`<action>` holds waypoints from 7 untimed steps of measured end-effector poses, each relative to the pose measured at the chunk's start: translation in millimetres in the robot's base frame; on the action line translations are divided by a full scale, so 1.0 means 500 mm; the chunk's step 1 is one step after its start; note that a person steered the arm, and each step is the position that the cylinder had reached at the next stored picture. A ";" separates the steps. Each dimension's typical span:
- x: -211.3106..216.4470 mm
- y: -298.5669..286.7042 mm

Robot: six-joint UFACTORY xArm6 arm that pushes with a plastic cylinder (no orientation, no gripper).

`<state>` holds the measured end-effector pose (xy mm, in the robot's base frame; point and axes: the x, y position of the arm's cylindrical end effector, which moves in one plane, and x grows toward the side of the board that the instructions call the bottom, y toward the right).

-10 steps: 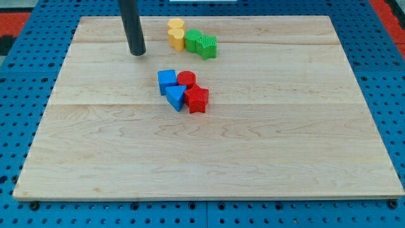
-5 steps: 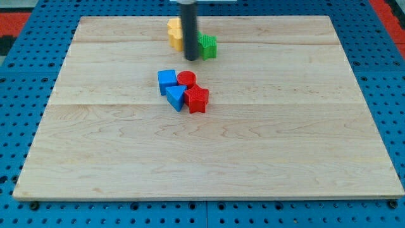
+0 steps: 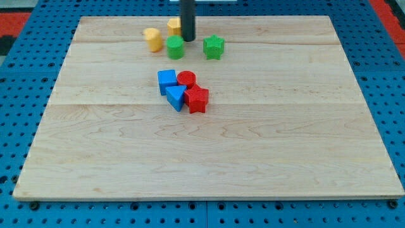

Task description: Place the green blocks and yellow hexagon to form a triangle shape

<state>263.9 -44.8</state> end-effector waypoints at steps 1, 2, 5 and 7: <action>0.008 0.098; 0.008 0.094; 0.115 -0.121; 0.115 0.059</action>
